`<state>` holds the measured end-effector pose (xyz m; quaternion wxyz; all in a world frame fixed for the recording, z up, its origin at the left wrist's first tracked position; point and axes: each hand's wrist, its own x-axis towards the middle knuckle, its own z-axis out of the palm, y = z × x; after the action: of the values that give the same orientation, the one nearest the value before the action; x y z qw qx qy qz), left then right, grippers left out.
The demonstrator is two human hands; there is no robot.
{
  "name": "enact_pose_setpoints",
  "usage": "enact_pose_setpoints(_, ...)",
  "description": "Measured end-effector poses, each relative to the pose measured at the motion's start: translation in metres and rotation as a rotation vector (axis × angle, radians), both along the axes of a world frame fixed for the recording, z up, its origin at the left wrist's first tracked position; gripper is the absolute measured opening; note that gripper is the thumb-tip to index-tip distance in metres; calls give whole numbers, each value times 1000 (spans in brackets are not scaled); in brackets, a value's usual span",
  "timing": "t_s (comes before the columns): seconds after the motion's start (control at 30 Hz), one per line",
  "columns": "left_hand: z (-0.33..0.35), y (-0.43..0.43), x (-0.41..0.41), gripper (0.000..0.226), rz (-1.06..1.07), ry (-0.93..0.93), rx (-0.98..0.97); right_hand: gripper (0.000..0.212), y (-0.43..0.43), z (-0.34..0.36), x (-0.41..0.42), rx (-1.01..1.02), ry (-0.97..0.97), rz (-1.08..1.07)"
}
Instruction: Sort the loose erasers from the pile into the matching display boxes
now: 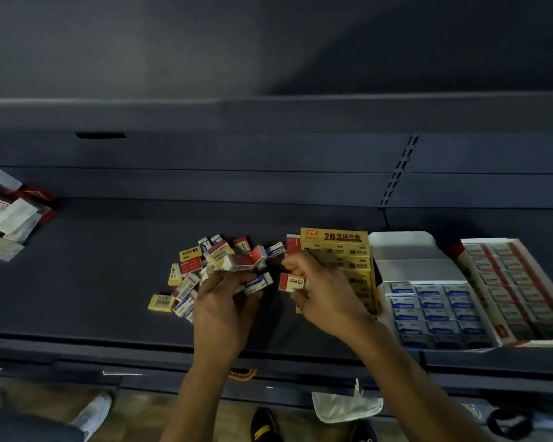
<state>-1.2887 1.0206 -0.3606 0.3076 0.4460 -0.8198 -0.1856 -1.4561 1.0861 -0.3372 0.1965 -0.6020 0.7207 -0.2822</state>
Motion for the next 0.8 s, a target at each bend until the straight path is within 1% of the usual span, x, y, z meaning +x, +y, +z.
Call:
enact_pose_setpoints(0.07,2,4,-10,28,-35,15,17,48,6,-1,-9,-24,8,0)
enact_pose_setpoints(0.2,5,12,-29,30,-104,21,20,38,20,-2,-26,-40,92,-16)
enact_pose_setpoints(0.3,4,17,-43,33,-148,25,42,34,31,-3,-41,-63,88,-52)
enact_pose_setpoints(0.47,5,28,-69,33,-223,28,45,34,49,-3,-67,-98,85,-113)
enact_pose_setpoints(0.57,9,38,-86,32,-256,45,69,44,62,0,-81,-91,34,-171)
enact_pose_setpoints(0.63,9,44,-96,31,-268,38,78,46,72,4,-90,-71,34,-206)
enact_pose_setpoints(0.8,8,62,-123,30,-287,33,97,38,99,9,-121,-63,95,-322)
